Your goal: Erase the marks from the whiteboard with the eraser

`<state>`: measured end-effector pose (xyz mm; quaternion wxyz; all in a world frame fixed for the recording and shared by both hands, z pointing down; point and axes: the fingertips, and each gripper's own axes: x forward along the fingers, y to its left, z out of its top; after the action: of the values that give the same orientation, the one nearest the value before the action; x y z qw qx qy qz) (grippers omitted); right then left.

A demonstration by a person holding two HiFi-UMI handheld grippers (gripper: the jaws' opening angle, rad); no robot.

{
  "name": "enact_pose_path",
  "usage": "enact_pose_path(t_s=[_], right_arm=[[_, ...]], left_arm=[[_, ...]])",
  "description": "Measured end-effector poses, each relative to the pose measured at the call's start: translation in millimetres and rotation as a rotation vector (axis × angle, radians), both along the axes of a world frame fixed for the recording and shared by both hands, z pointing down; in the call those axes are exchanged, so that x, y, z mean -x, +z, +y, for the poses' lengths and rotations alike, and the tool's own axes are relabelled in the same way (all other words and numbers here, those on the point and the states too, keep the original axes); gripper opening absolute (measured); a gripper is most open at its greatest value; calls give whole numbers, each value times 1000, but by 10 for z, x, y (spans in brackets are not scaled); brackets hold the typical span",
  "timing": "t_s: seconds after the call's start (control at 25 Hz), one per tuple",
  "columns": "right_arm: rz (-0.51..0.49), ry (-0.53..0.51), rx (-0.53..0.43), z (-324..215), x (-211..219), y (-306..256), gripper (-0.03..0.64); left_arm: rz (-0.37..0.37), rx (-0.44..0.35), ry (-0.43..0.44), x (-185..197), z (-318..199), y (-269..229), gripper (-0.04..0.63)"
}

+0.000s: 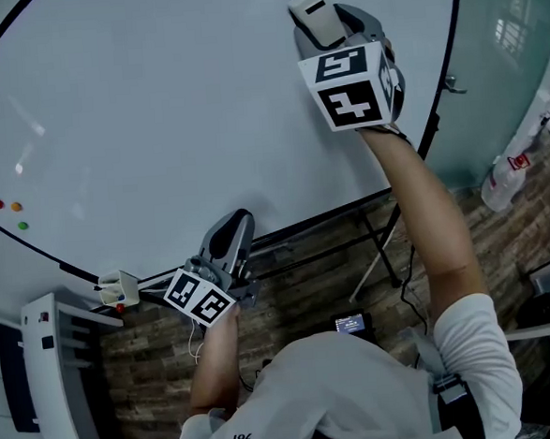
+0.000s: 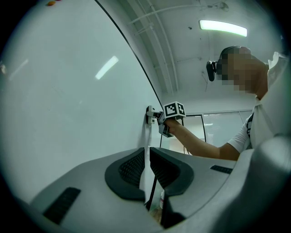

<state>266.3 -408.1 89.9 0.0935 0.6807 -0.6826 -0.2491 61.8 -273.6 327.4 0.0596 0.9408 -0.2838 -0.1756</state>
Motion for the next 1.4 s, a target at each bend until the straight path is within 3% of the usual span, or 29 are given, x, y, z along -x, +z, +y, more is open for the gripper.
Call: enact_pose_path(t_s=[0.8, 1.16, 1.4], right_arm=[[-30, 50, 15, -19, -642, 73, 272], [-72, 129, -19, 105, -1130, 96, 273], [-118, 73, -51, 431, -1022, 104, 273]], left_arm=[[2, -10, -29, -65, 18, -27, 26], [-12, -5, -80, 75, 98, 15, 26], [-20, -20, -91, 303, 185, -54, 26]])
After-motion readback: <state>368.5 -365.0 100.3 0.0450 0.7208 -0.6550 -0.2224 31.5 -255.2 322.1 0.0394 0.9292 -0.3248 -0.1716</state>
